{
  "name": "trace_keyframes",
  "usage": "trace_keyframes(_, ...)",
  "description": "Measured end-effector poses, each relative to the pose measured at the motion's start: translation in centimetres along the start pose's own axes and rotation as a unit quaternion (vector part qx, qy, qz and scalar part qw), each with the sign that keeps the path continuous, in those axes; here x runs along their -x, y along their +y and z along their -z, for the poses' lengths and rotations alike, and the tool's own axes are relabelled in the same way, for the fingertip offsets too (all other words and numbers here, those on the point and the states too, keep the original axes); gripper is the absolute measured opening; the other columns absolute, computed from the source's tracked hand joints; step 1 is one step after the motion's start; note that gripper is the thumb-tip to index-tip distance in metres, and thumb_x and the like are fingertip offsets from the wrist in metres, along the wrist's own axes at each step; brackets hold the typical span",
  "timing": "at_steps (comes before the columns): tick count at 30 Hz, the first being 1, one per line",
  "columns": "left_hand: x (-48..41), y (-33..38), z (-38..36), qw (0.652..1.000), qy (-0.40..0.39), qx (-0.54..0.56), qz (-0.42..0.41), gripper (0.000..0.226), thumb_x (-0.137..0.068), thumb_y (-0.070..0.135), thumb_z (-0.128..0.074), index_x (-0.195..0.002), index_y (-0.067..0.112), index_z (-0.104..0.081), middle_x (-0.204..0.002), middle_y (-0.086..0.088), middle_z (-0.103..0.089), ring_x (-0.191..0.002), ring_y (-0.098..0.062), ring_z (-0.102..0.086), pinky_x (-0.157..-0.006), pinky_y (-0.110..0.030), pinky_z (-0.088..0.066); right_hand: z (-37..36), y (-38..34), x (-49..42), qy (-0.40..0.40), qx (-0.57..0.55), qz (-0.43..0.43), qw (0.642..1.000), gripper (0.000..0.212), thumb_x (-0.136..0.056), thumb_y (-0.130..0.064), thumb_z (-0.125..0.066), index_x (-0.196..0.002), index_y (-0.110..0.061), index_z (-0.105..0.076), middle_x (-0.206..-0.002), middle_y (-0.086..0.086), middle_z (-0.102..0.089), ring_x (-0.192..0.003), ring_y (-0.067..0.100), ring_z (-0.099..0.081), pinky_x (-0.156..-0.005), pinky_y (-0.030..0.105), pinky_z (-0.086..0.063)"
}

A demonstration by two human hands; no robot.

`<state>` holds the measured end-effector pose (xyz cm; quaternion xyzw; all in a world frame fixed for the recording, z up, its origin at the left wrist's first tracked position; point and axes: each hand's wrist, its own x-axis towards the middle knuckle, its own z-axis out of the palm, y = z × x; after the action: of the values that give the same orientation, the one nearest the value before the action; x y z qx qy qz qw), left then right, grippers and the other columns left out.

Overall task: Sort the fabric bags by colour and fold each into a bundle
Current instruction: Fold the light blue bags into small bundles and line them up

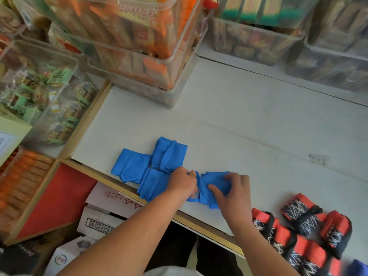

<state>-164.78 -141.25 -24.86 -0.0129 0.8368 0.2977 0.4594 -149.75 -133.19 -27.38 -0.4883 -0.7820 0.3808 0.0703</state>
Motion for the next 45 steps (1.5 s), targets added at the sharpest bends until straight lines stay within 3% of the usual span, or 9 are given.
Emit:
trace_keyframes(3,0.2,0.6,-0.3,0.997,-0.038,0.013,0.060,0.034,-0.104,0.024,-0.041,-0.102,-0.003,-0.062,-0.061,-0.013,-0.071,-0.057,-0.023,-0.062,-0.064,-0.034,-0.052,0.7,-0.8,-0.1,-0.001,0.100,-0.158,0.982,0.106,-0.060,-0.070,-0.087,-0.138,-0.008,-0.049,-0.124,0.009,-0.051,-0.114,0.031,-0.050,-0.097,0.044,-0.047)
trace_keyframes(9,0.4,1.7,0.3,0.994,-0.094,0.000,0.061,0.029,-0.107,0.032,-0.033,-0.110,0.008,-0.047,-0.071,-0.020,-0.075,-0.077,-0.030,-0.070,-0.075,-0.041,-0.054,1.5,-1.1,-1.9,-0.115,-0.008,-0.219,0.969,0.066,-0.067,-0.062,-0.086,-0.109,-0.019,-0.056,-0.105,-0.002,-0.064,-0.092,0.019,-0.065,-0.079,0.043,-0.059)
trace_keyframes(14,1.2,3.4,1.8,0.993,-0.109,0.025,0.047,0.027,-0.111,0.034,-0.038,-0.108,0.009,-0.049,-0.078,-0.022,-0.076,-0.077,-0.032,-0.078,-0.076,-0.045,-0.065,4.9,-2.7,-3.2,-0.185,-0.136,-0.098,0.968,0.021,-0.087,-0.033,-0.081,-0.097,-0.028,-0.063,-0.082,-0.006,-0.070,-0.074,0.015,-0.067,-0.070,0.041,-0.059)
trace_keyframes(17,2.0,4.9,2.8,0.988,-0.143,0.047,0.045,0.028,-0.111,0.031,-0.040,-0.110,0.006,-0.053,-0.079,-0.020,-0.076,-0.073,-0.029,-0.078,-0.068,-0.040,-0.065,8.6,-4.1,-3.3,-0.227,-0.199,-0.024,0.953,0.023,-0.089,-0.015,-0.079,-0.101,-0.022,-0.060,-0.081,0.001,-0.067,-0.067,0.014,-0.059,-0.061,0.029,-0.050)
trace_keyframes(21,3.1,6.7,3.0,0.981,-0.175,0.049,0.061,0.023,-0.110,0.023,-0.045,-0.107,0.003,-0.057,-0.095,-0.025,-0.076,-0.078,-0.033,-0.077,-0.073,-0.043,-0.065,12.5,-5.8,-3.1,-0.302,-0.235,0.054,0.922,0.033,-0.084,-0.001,-0.081,-0.106,-0.017,-0.064,-0.101,0.003,-0.073,-0.087,0.028,-0.068,-0.075,0.043,-0.057)
trace_keyframes(25,4.5,7.7,2.7,0.973,-0.231,-0.003,0.024,0.021,-0.108,0.028,-0.050,-0.108,0.008,-0.058,-0.088,-0.013,-0.067,-0.064,-0.021,-0.070,-0.066,-0.039,-0.064,15.1,-7.3,-3.1,-0.387,-0.144,0.121,0.903,0.031,-0.079,-0.014,-0.087,-0.102,-0.025,-0.069,-0.095,-0.004,-0.072,-0.084,0.020,-0.068,-0.077,0.039,-0.057)
trace_keyframes(29,6.7,8.9,3.2,0.958,-0.283,0.022,-0.041,0.022,-0.106,0.037,-0.054,-0.098,0.017,-0.058,-0.093,-0.013,-0.067,-0.077,-0.027,-0.072,-0.070,-0.036,-0.062,15.6,-7.5,-2.7,-0.288,0.024,0.198,0.937,0.025,-0.083,-0.034,-0.079,-0.098,-0.040,-0.059,-0.081,-0.014,-0.065,-0.073,0.013,-0.062,-0.066,0.037,-0.053)
trace_keyframes(33,8.8,9.6,3.8,0.958,-0.269,0.038,-0.097,0.027,-0.107,0.036,-0.052,-0.112,0.009,-0.055,-0.117,-0.022,-0.068,-0.098,-0.034,-0.075,-0.085,-0.047,-0.063,16.2,-7.0,-1.9,-0.186,0.011,0.170,0.968,0.023,-0.084,-0.028,-0.074,-0.097,-0.036,-0.057,-0.073,-0.011,-0.063,-0.065,0.014,-0.057,-0.058,0.034,-0.050)
trace_keyframes(45,13.8,9.8,0.4,0.956,-0.230,0.086,-0.163,0.025,-0.096,0.043,-0.070,-0.106,0.020,-0.068,-0.111,-0.003,-0.076,-0.099,-0.015,-0.074,-0.097,-0.045,-0.059,18.6,-4.7,0.9,-0.091,0.115,0.205,0.968,0.025,-0.078,-0.023,-0.070,-0.096,-0.031,-0.055,-0.077,-0.015,-0.059,-0.068,0.011,-0.056,-0.056,0.032,-0.048)
